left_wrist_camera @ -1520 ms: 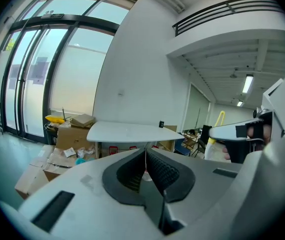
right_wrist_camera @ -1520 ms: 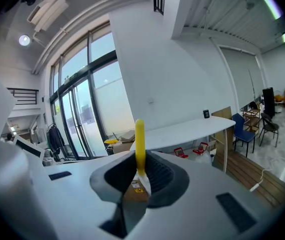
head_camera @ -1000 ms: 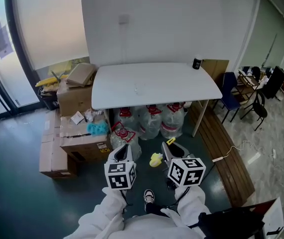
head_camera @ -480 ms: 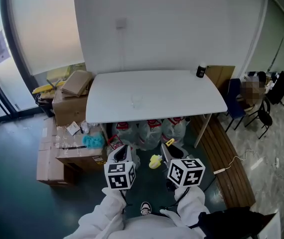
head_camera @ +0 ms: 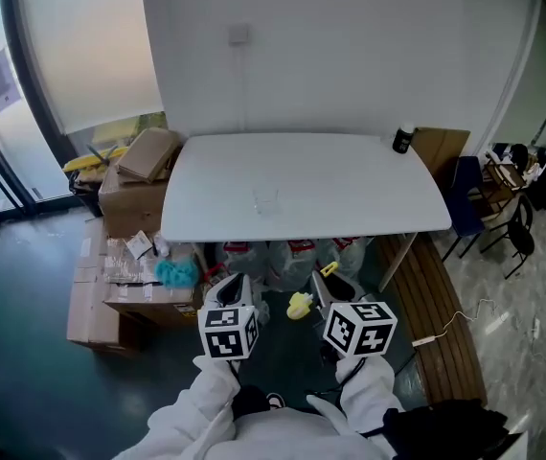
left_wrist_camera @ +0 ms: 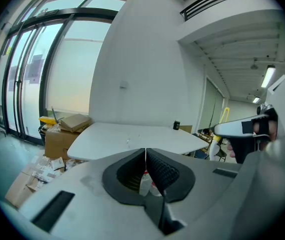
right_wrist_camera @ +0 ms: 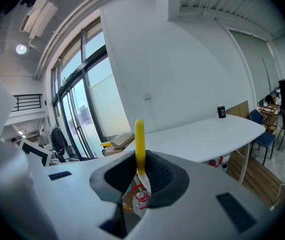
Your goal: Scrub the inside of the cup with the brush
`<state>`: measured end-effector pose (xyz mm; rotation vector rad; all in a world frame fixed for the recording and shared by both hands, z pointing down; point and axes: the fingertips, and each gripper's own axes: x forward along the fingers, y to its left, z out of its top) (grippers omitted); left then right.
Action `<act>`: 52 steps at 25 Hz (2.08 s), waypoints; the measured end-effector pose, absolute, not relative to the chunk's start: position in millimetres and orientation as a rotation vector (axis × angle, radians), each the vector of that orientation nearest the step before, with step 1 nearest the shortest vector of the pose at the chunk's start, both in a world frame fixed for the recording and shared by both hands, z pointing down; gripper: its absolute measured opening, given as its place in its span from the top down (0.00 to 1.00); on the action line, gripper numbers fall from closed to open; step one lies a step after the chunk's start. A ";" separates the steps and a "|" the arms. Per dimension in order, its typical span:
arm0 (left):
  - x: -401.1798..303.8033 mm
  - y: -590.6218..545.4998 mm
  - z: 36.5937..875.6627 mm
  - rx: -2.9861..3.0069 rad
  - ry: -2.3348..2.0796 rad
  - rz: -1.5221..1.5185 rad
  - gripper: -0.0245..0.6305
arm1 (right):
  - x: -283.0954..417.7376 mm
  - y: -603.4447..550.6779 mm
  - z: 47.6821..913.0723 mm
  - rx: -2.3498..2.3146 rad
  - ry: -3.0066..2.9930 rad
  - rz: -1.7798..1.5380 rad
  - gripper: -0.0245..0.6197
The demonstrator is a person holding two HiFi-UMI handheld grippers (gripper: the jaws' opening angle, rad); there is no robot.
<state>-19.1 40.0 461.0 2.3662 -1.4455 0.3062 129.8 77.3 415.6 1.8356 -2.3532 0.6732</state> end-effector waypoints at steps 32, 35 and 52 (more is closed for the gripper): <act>-13.1 -230.9 457.4 2.383 -1.410 0.236 0.94 | 158.3 -171.6 400.2 1.937 -2.281 0.613 0.80; -12.9 -248.1 466.1 2.348 -1.414 0.244 0.94 | 166.1 -181.3 408.8 1.949 -2.258 0.647 0.80; -0.7 -262.4 488.4 2.239 -1.469 0.304 0.94 | 187.8 -220.3 411.9 1.841 -2.301 0.691 0.80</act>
